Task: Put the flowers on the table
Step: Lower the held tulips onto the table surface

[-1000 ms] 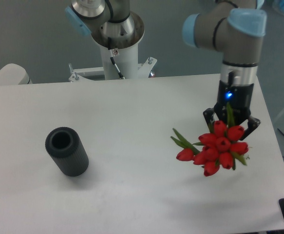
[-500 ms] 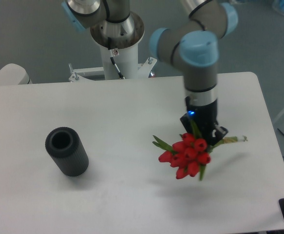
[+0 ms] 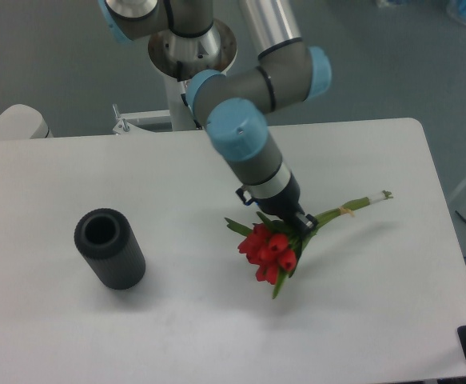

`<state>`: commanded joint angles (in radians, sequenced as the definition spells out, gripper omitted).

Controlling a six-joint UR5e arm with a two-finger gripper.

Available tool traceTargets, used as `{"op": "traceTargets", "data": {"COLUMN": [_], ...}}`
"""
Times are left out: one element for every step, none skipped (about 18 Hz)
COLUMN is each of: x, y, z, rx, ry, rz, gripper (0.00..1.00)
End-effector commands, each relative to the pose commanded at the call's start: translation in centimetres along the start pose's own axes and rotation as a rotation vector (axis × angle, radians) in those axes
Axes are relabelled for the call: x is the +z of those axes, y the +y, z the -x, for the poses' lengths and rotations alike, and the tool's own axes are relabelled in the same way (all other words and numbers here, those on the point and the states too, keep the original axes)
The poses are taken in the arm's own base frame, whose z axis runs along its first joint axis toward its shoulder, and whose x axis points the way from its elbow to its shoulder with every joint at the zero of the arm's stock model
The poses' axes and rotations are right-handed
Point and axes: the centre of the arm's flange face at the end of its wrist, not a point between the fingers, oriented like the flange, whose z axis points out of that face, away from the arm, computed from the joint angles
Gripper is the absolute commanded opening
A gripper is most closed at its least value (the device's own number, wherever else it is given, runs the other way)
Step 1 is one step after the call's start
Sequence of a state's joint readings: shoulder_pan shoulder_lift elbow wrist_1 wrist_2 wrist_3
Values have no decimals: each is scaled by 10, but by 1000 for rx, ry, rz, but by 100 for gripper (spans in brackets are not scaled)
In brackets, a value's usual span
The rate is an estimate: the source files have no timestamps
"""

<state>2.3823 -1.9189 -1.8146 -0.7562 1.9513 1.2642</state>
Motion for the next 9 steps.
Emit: {"op": "traceTargets", "data": {"x": [2, 10, 19, 26, 31, 36, 39, 41, 43], "y": [-5, -8, -10, -13, -15, -16, -18, -20, -21], "z": [-5, -10, -12, -12, -10, -8, -6, -5, -6], "rx": [-5, -10, -26, -50, -93, -133, -152, -160, -170], "ry": [16, 46, 75, 94, 109, 126, 140, 153, 158], "rz": [-1, 9, 18, 27, 36, 46, 53, 53, 51], "gripper": [17, 17, 17, 17, 17, 17, 17, 17, 17]}}
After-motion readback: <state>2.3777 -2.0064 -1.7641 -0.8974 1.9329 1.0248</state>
